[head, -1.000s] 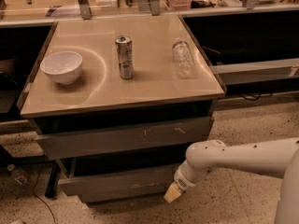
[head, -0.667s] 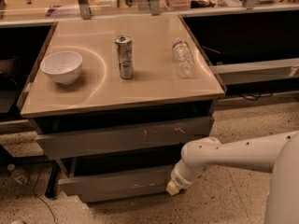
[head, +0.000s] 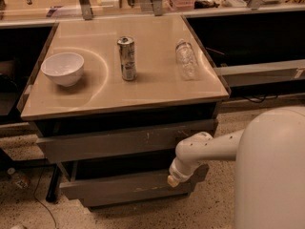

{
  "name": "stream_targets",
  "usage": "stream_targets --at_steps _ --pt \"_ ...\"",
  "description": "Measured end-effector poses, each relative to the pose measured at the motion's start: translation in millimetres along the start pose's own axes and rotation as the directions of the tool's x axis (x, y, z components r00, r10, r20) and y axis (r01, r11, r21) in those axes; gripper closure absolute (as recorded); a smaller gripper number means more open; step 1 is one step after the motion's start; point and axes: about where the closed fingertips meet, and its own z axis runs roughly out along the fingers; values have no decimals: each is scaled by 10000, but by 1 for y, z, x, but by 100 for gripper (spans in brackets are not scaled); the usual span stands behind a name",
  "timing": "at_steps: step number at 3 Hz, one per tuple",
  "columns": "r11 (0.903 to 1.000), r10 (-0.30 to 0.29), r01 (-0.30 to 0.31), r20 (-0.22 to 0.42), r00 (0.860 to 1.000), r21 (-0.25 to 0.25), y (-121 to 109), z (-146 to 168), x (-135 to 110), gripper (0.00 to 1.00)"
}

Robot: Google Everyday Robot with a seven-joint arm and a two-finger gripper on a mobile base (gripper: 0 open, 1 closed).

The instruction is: Close middle drawer

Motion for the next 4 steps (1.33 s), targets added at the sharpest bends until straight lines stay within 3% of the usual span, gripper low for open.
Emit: stream_targets --at_steps 1,2,4 --pt "9999 24 -23 -36 10000 100 -4 2 0 100" --pt "9999 23 -23 -36 10000 100 -4 2 0 82" --pt "9999 23 -23 -37 10000 99 -4 2 0 36"
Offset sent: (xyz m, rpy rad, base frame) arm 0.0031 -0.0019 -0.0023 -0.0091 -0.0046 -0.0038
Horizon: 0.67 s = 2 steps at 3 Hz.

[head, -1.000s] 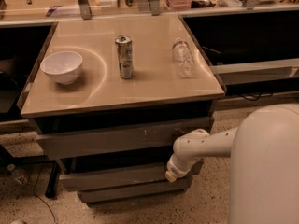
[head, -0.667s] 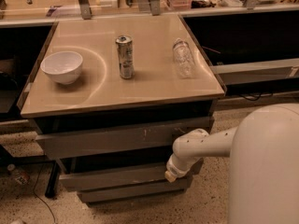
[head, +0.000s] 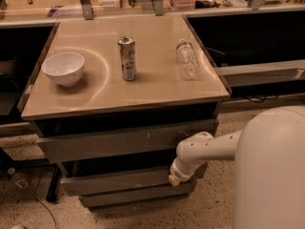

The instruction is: Close middle drawer

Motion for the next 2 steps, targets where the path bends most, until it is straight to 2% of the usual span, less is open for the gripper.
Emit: stream_targets --at_steps 1,2 --pt "10000 0 0 0 10000 0 0 0 0 13" --pt "10000 0 0 -1 10000 -1 0 0 0 0"
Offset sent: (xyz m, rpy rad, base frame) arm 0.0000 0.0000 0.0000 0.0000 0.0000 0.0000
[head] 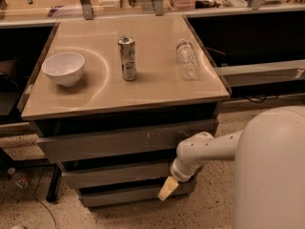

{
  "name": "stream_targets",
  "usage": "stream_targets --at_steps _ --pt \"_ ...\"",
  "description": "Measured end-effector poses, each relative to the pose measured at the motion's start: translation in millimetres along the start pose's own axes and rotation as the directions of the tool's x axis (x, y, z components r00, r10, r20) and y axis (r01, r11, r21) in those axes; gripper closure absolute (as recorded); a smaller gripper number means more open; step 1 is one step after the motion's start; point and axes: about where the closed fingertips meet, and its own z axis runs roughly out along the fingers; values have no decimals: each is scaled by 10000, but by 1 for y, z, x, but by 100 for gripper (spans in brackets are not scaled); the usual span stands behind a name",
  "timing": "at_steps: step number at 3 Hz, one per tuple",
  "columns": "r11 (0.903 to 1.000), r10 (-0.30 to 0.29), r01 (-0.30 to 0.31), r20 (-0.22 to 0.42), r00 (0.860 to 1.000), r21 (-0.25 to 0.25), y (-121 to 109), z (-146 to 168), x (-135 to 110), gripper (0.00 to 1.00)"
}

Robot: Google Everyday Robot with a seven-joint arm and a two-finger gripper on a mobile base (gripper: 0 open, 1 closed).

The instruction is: Close middle drawer

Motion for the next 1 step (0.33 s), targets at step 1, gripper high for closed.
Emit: stream_targets --at_steps 1 --pt "10000 0 0 0 10000 0 0 0 0 0"
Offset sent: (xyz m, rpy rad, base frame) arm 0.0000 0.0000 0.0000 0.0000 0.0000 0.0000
